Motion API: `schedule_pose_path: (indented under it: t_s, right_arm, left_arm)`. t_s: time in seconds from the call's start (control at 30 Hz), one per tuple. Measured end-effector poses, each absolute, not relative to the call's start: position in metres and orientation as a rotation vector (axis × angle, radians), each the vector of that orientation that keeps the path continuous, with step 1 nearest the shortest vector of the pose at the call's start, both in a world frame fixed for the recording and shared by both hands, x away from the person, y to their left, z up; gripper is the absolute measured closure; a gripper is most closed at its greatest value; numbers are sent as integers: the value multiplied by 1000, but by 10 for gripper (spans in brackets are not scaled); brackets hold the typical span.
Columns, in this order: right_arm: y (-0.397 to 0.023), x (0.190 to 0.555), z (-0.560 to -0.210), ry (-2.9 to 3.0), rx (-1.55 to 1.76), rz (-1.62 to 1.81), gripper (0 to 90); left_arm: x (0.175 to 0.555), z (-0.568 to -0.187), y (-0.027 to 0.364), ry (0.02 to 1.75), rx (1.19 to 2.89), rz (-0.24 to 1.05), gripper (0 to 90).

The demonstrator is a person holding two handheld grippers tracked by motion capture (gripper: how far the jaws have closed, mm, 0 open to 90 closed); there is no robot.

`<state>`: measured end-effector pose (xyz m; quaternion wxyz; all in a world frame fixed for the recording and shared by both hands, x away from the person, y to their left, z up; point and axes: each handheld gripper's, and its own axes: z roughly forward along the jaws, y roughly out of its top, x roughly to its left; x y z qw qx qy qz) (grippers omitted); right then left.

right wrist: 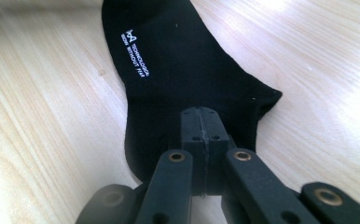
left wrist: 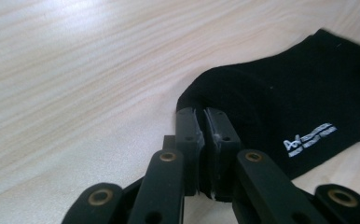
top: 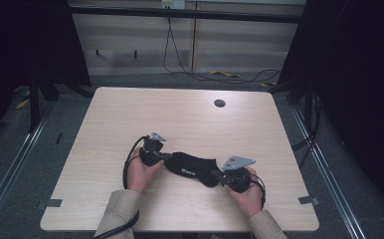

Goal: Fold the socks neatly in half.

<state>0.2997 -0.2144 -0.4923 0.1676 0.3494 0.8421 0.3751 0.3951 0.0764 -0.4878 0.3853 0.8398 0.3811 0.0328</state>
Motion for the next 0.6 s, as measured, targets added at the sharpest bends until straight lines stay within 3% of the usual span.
schedule_pose_path:
  t_s: [0.6]
  right_arm:
    - [-217, 299, -496, 2425, 1011, 1061, 900]
  left_arm:
    - [393, -462, 82, 912, 2155, 100, 845]
